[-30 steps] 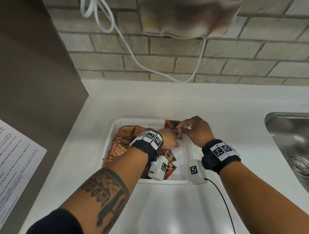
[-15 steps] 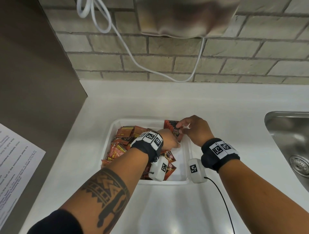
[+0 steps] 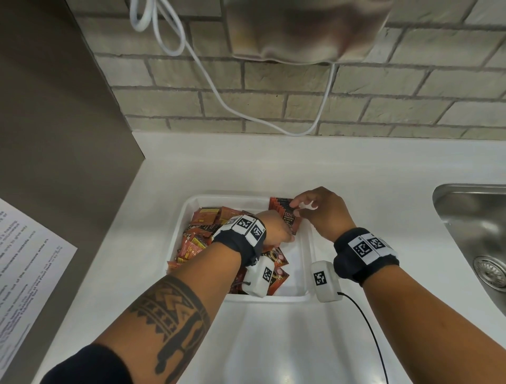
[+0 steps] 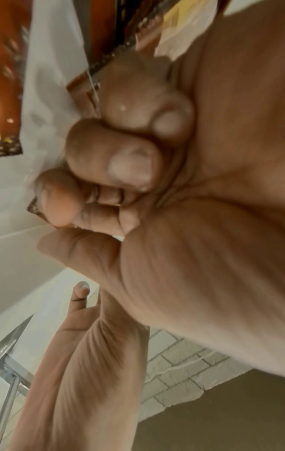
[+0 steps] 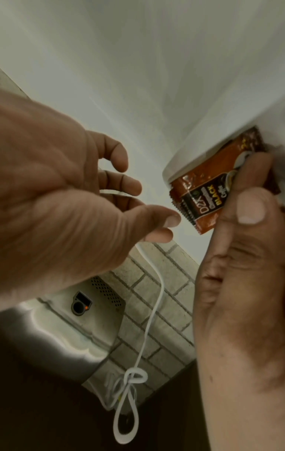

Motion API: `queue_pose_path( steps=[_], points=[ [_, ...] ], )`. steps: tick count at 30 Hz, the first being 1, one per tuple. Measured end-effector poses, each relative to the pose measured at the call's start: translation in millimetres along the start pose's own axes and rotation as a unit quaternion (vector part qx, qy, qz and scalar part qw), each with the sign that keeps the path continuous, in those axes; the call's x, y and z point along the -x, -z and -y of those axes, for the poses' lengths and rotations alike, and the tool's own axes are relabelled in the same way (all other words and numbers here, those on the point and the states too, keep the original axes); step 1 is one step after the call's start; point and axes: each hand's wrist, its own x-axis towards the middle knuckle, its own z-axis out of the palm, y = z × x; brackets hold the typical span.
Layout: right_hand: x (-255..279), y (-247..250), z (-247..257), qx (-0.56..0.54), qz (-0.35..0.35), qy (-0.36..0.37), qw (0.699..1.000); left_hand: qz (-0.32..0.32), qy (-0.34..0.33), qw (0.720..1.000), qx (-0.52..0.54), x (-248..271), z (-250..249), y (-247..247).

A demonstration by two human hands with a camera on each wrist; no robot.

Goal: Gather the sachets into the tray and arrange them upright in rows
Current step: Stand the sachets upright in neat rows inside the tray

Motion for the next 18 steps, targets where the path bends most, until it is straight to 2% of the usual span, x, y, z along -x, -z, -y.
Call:
queue_pose_path(
  steps=[3,6,8,10,13,15,18],
  points=[
    [7.4,5.3,5.8,0.007,-0.019,0.014,1.000,-0.017,0.003,1.000,-0.015,1.4,5.2,3.5],
    [21.1,11.4,14.2,0.011,-0.023,0.023,0.999,-0.063,0.002,0.997,-0.053,10.7,15.6,6.9],
    [33.6,11.6,21.2,0.007,0.024,0.023,0.999,-0.078,-0.001,0.994,-0.078,18.1,24.6,5.0],
    [45.7,7.2,30.4,0.040,0.118,0.004,0.992,-0.078,-0.002,0.992,-0.103,22.3,32.0,0.5],
    [58.9,-7.8,43.1,0.138,0.260,-0.028,0.955,-0.053,-0.007,0.990,-0.131,24.4,34.4,-6.9],
    [63.3,-19.0,49.1,0.193,0.293,-0.019,0.936,-0.038,-0.008,0.989,-0.143,25.1,33.4,-9.9],
    [65.3,-35.7,49.5,0.237,0.295,-0.008,0.926,-0.013,-0.002,0.988,-0.156,26.5,32.7,-11.9]
  ],
)
